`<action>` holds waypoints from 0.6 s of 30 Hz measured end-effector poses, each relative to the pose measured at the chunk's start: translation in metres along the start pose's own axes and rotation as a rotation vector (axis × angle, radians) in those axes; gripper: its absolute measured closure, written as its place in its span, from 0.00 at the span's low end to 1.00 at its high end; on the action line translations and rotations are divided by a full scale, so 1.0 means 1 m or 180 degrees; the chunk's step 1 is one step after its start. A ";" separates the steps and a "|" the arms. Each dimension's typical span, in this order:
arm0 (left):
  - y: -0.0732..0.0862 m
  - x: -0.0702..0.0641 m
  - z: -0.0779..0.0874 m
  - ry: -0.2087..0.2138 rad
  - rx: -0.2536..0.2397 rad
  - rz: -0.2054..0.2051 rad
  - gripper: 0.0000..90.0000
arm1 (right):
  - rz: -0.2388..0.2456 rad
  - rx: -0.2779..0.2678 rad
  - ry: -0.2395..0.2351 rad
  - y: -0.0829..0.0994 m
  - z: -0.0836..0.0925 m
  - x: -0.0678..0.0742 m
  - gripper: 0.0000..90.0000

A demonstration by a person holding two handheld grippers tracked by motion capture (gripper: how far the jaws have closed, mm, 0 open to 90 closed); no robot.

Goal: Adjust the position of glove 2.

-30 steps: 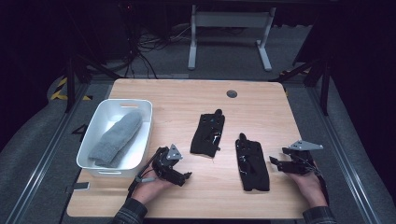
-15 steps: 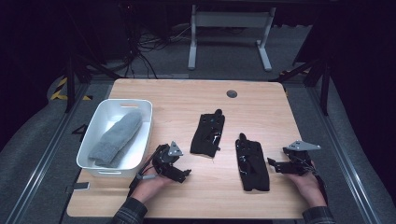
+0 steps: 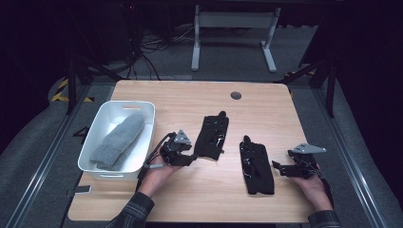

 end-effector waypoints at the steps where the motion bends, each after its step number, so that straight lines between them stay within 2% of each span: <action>1: -0.002 0.002 -0.002 0.0003 0.0047 0.0019 0.73 | -0.0002 0.0000 0.0000 0.000 0.000 0.000 0.17; 2: -0.006 0.005 -0.005 -0.0009 0.0093 0.0006 0.79 | -0.0001 0.0000 0.0000 0.000 0.000 0.000 0.17; 3: -0.008 0.006 -0.006 -0.0006 0.0075 0.0017 0.84 | 0.0001 -0.0001 0.0000 0.000 0.000 0.000 0.17; 5: -0.014 0.011 -0.011 0.0056 0.0068 0.0061 0.97 | -0.0001 0.0000 -0.0002 0.000 0.000 0.000 0.17; 6: -0.019 0.014 -0.015 0.0065 0.0062 0.0071 0.99 | -0.0001 0.0000 -0.0001 0.000 0.000 0.000 0.17; 9: -0.028 0.017 -0.022 0.0131 0.0013 0.0101 1.00 | -0.0002 0.0001 -0.0001 0.000 0.000 0.000 0.17; 17: -0.053 0.018 -0.045 0.0273 -0.0040 0.0063 1.00 | -0.0002 0.0000 -0.0002 0.000 0.000 0.000 0.17; 18: -0.056 0.017 -0.048 0.0265 -0.0093 0.0082 1.00 | -0.0001 0.0000 -0.0003 0.000 0.000 0.000 0.17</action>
Point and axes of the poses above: each handheld gripper's, and its own axes: z roughly backward along the jaws, y roughly out of its underside, x roughly to its left, the point moved 6 cm from there along -z, roughly forward along the jaws, and after that the axes turned 3 degrees about x, right-handed, at the moved point
